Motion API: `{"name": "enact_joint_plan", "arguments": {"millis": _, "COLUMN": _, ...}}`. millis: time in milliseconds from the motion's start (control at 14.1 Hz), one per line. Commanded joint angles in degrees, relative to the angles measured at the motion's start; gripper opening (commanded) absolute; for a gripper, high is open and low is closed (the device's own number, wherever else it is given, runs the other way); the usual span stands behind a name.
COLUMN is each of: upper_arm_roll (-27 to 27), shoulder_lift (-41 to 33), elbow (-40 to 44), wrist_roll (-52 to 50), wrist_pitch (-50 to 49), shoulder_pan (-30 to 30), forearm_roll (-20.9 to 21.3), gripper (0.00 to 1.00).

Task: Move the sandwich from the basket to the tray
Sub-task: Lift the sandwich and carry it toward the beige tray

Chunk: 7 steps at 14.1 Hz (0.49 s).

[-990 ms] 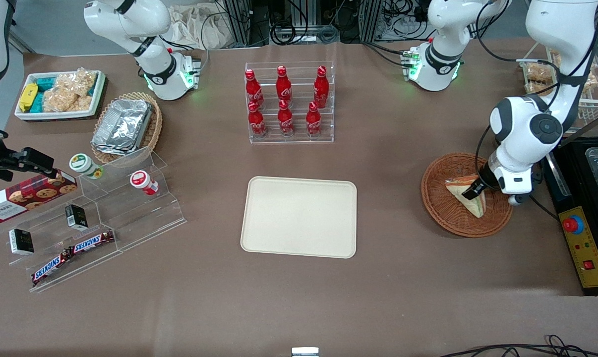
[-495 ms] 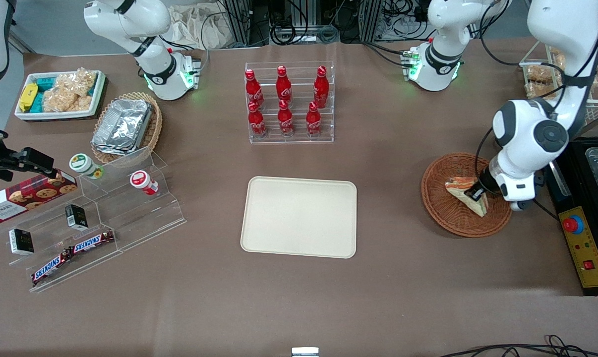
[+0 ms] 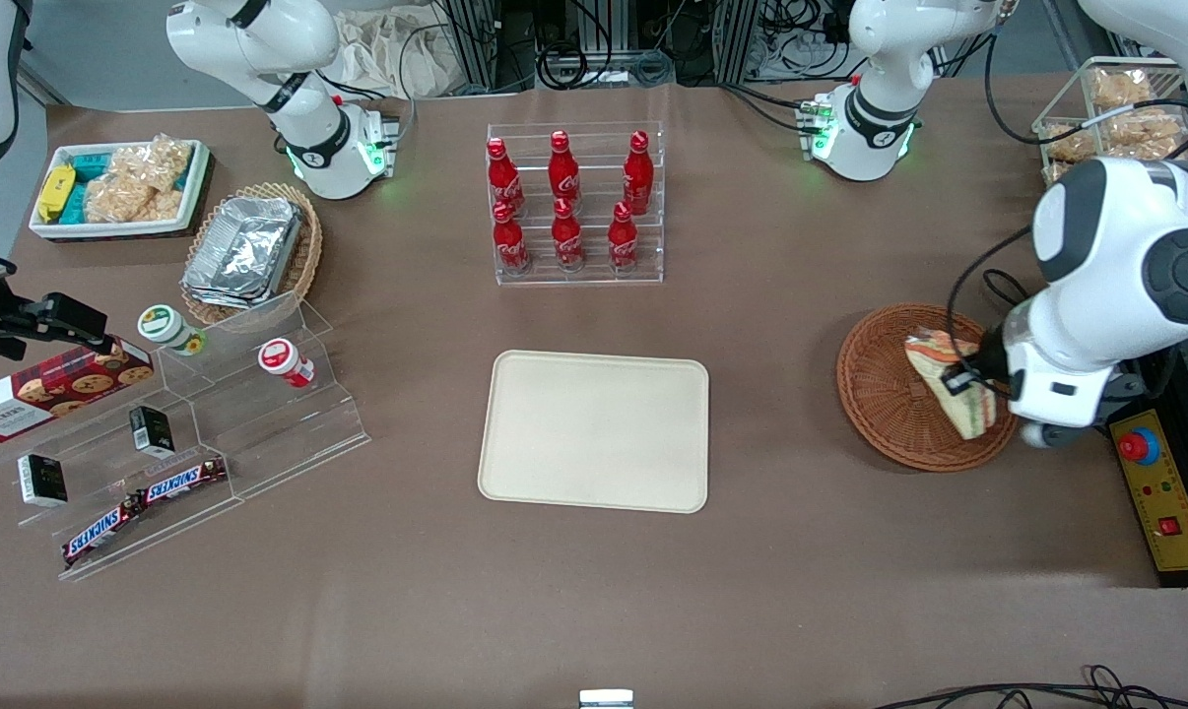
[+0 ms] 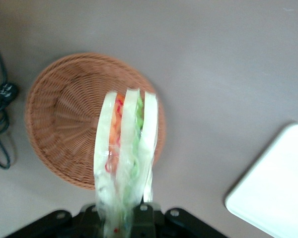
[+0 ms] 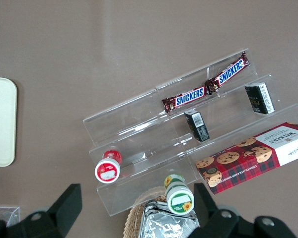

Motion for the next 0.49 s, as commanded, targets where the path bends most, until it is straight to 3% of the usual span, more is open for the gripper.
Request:
{"name": "enact_joint_plan", "arguments": {"millis": 0, "upper_arm_roll": -1.0, "shoulder_lift": 9.6, "elbow": 12.2, "wrist_roll": 1.0, "wrist_pitch": -4.0, "shoulder_pan": -8.5, "forearm_roll": 0.7, "gripper": 0.0}}
{"name": "enact_joint_plan", "arguments": {"millis": 212, "upper_arm_roll": -1.0, "shoulder_lift": 16.6, "elbow": 16.9, "wrist_roll": 0.5, "wrist_pitch": -0.3, "shoulder_pan": -16.3, "forearm_roll": 0.8, "gripper": 0.0}}
{"name": "enact_joint_plan", "arguments": {"millis": 424, "upper_arm_roll": -0.9, "shoulder_lift": 23.4, "elbow": 17.5, "wrist_roll": -1.4, "wrist_pitch": 12.1, "shoulder_pan": -20.4, "forearm_roll": 0.9, "gripper": 0.0}}
